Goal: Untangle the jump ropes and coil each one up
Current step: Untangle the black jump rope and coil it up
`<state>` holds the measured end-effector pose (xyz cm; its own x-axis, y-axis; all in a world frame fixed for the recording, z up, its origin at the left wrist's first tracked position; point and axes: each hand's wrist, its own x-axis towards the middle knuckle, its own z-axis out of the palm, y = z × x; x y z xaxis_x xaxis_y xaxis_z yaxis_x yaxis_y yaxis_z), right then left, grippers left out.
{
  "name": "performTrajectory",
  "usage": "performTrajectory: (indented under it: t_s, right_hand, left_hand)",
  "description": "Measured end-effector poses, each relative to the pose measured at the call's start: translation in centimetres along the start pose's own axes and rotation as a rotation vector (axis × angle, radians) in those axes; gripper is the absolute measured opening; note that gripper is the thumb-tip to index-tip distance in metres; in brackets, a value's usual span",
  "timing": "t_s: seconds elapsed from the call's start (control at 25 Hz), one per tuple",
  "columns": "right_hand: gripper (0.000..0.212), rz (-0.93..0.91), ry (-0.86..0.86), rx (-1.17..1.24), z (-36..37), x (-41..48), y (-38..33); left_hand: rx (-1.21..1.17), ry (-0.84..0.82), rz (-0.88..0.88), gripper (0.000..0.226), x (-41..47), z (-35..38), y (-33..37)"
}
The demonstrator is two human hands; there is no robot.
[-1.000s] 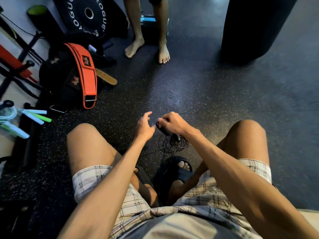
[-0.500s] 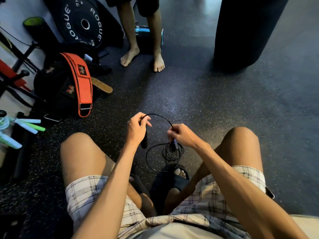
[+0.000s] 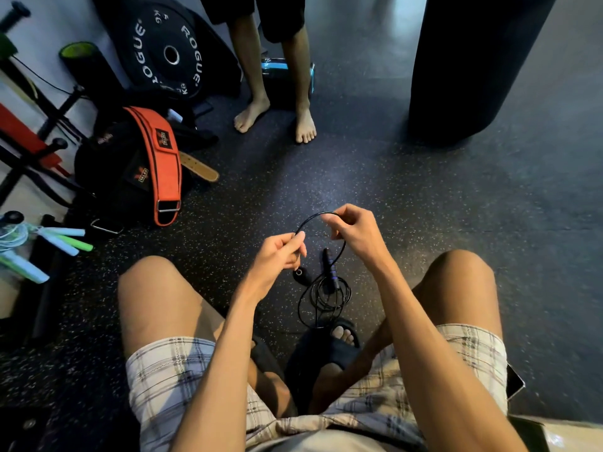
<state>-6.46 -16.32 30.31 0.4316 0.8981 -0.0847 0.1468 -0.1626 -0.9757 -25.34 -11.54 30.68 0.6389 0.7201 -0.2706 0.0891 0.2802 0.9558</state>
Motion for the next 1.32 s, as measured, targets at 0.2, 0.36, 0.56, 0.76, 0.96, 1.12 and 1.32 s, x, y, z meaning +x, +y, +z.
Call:
performTrajectory:
  t_s: [0.2, 0.36, 0.56, 0.76, 0.96, 1.12, 1.32]
  right_hand:
    - [0.02, 0.129, 0.013, 0.112, 1.5, -2.2, 2.4]
    - [0.008, 0.166, -0.092, 0.075, 2.9, -4.4, 3.6]
    - [0.013, 0.129, -0.237, -0.089, 3.4, -5.3, 3.5]
    - [0.013, -0.006, -0.359, -0.34, 3.9, -5.6, 1.5]
    - [0.019, -0.174, -0.364, -0.451, 3.9, -4.9, -1.7]
    - [0.021, -0.273, -0.301, -0.468, 3.8, -3.2, -4.1]
    - [0.023, -0.291, -0.213, -0.423, 3.5, -1.3, -5.0]
  left_hand:
    - [-0.494, -0.084, 0.045, 0.033, -0.4, -0.4, 2.5]
    - [-0.68, -0.009, 0.103, 0.029, -0.3, -0.5, 3.0]
    - [-0.633, 0.371, 0.232, 0.034, 0.3, -1.3, 2.1]
    - [-0.342, 0.564, 0.314, 0.038, 0.5, -1.6, 0.2]
    - [0.028, 0.518, 0.199, 0.035, -0.1, -1.7, -0.3]
    - [0.174, 0.259, 0.023, 0.036, -0.9, -1.2, 0.9]
    - [-0.062, -0.009, -0.081, 0.046, -1.0, -1.2, 1.8]
